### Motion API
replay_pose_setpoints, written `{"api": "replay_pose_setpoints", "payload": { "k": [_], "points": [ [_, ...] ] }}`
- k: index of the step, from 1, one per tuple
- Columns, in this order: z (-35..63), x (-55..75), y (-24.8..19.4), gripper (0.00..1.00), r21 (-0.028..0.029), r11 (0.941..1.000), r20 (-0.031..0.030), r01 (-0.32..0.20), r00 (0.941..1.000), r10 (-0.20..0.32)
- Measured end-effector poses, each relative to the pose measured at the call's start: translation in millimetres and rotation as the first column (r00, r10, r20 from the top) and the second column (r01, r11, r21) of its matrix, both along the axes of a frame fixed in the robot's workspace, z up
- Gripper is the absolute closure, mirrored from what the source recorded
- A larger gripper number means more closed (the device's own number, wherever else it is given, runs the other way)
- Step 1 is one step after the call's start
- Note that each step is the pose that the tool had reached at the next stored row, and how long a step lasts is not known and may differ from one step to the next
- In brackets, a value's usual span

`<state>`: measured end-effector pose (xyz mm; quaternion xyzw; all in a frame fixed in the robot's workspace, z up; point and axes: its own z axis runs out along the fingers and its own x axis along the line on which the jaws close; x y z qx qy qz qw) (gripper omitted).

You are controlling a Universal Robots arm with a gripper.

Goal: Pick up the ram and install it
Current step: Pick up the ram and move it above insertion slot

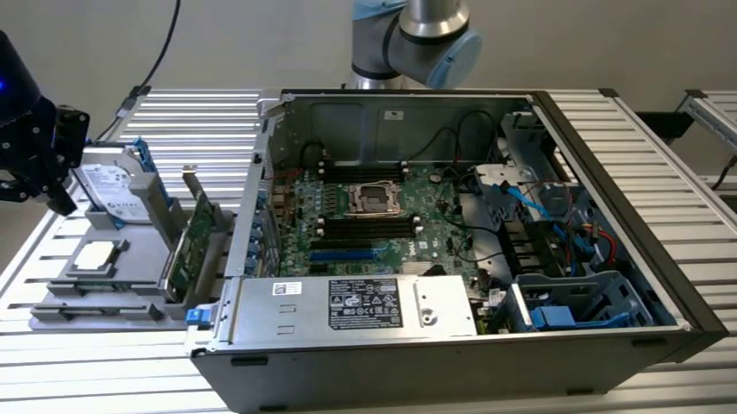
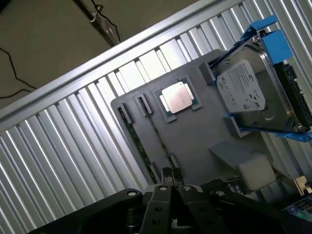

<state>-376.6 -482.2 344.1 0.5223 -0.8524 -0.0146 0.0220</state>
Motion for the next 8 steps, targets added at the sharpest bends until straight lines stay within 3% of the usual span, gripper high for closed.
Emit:
{"api": "replay_pose_setpoints", "payload": {
  "k": [4,8],
  "points": [
    [-0.9,0.0,0.0,0.89,0.0,0.9974,0.0,-0.072,0.9974,0.072],
    [-1.8,0.0,0.0,0.89,0.0,0.9895,0.0,-0.144,0.9895,0.144]
  ]
}}
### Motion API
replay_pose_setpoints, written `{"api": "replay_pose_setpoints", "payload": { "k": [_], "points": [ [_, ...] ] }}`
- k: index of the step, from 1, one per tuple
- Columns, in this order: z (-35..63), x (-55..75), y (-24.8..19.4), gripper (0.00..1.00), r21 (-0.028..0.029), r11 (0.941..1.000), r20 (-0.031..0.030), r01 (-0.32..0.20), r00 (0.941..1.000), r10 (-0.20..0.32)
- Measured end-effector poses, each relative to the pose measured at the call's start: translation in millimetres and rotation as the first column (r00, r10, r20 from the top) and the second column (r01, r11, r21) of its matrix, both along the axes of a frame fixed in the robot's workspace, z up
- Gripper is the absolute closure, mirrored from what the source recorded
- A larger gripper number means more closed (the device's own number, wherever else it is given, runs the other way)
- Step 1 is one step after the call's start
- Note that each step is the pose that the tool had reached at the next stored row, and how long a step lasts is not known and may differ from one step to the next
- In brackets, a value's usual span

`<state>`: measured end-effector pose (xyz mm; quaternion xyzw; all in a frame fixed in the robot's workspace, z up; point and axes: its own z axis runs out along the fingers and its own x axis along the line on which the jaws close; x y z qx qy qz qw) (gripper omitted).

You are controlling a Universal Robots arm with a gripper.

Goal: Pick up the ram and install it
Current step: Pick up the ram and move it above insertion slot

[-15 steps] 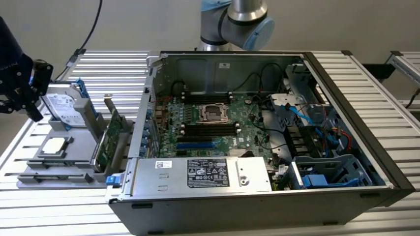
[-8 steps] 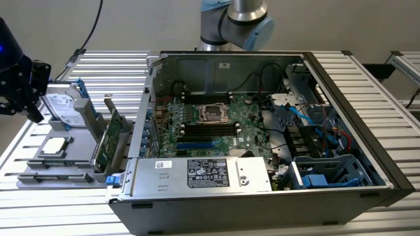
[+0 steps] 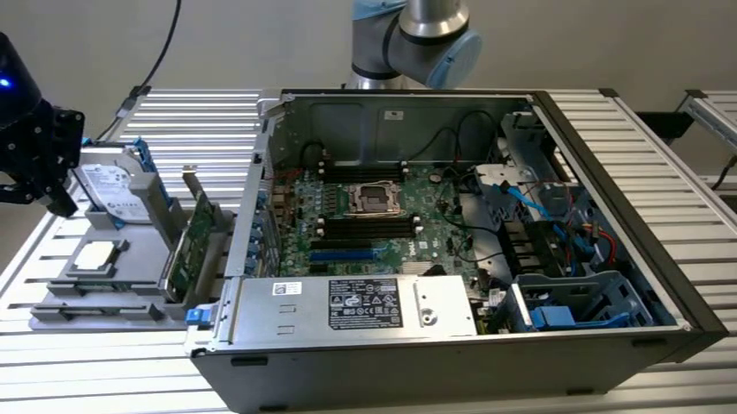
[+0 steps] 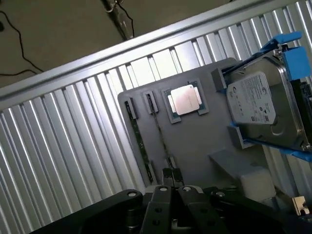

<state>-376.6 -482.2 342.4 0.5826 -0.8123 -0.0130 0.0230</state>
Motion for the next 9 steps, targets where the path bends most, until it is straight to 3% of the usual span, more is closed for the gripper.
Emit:
{"api": "replay_pose_setpoints", "payload": {
  "k": [5,9],
  "points": [
    [-0.9,0.0,0.0,0.89,0.0001,0.9958,0.0001,-0.091,0.9958,0.091],
    [-1.5,0.0,0.0,0.89,0.0001,0.9866,0.0,-0.163,0.9866,0.163]
  ]
}}
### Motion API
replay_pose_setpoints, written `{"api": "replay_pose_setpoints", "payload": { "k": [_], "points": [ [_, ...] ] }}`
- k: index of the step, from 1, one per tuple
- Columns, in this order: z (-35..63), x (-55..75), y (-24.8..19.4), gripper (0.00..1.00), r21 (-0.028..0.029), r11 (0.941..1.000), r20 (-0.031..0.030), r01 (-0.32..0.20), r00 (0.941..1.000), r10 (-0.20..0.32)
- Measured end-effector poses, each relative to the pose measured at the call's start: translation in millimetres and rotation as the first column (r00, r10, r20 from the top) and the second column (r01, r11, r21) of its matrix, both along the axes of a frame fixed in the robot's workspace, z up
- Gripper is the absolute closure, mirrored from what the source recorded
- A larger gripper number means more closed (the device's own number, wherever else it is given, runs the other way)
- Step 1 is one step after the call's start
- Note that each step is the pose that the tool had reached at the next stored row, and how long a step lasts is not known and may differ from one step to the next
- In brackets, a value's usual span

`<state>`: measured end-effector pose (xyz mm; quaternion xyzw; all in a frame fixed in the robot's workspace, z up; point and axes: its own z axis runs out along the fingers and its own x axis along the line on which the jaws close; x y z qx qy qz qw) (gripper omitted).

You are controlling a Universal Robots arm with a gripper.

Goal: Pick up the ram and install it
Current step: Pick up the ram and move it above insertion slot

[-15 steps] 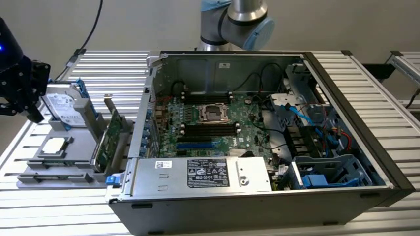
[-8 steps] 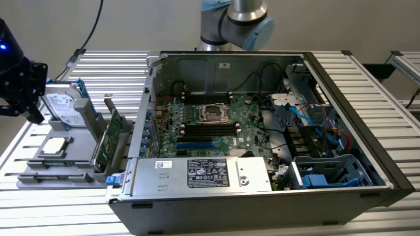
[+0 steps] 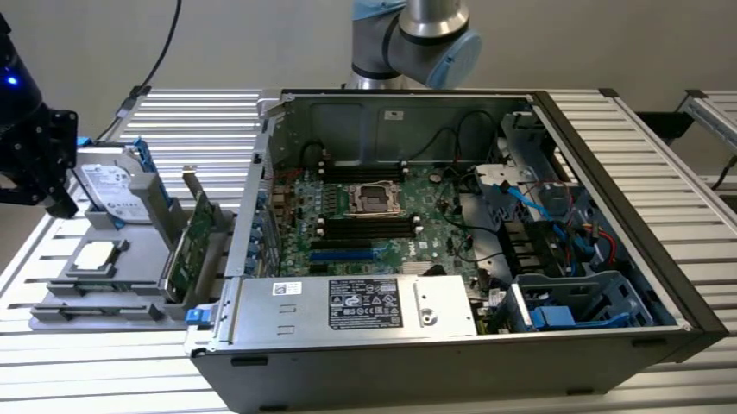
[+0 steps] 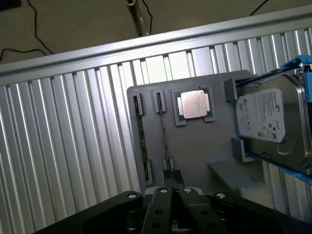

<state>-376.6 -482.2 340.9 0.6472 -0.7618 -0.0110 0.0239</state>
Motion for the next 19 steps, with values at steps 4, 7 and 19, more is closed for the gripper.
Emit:
{"api": "replay_pose_setpoints", "payload": {
  "k": [4,7,19],
  "points": [
    [-0.1,-0.2,0.0,0.89,-0.0002,0.9989,0.0,-0.047,0.9989,0.047],
    [-0.2,-0.2,0.0,0.77,-0.0001,0.9989,-0.0001,-0.048,0.9989,0.048],
    [-17.5,-2.3,-12.9,0.64,0.0042,0.9965,0.0007,-0.084,0.9965,0.084]
  ]
}}
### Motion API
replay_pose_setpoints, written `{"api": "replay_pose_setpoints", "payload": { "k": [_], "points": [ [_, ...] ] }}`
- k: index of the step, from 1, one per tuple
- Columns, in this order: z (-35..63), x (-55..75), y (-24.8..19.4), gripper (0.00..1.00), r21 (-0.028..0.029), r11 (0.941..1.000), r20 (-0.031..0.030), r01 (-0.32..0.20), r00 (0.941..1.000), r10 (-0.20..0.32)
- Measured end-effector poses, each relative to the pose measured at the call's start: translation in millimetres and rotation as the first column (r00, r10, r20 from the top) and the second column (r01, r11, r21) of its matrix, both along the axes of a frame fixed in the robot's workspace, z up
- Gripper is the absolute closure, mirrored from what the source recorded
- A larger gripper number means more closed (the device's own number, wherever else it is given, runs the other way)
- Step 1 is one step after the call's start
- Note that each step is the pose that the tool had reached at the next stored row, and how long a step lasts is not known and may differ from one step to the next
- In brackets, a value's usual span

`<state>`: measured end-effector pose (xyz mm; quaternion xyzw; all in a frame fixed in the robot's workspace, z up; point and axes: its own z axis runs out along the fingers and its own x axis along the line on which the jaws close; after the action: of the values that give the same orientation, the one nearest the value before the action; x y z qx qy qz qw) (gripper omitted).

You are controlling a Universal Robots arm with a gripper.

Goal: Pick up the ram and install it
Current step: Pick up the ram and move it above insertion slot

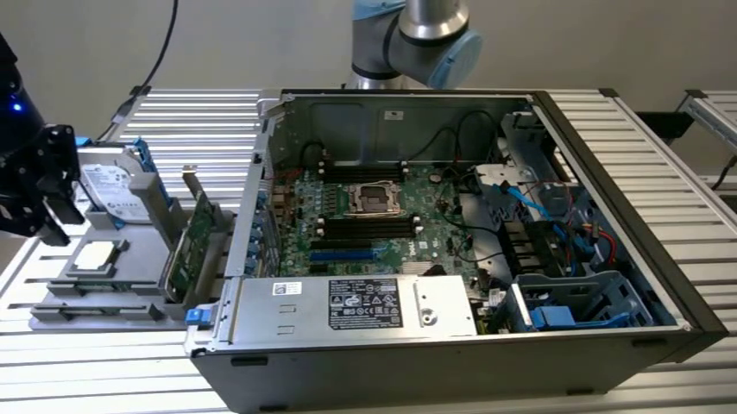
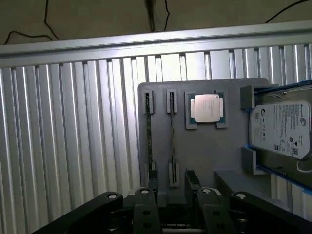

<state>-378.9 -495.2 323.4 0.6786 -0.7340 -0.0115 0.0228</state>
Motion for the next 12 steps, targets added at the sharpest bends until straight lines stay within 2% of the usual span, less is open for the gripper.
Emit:
{"api": "replay_pose_setpoints", "payload": {
  "k": [12],
  "points": [
    [-21.9,0.0,-15.9,0.64,0.0118,0.9975,-0.013,-0.07,0.9974,0.07]
  ]
}}
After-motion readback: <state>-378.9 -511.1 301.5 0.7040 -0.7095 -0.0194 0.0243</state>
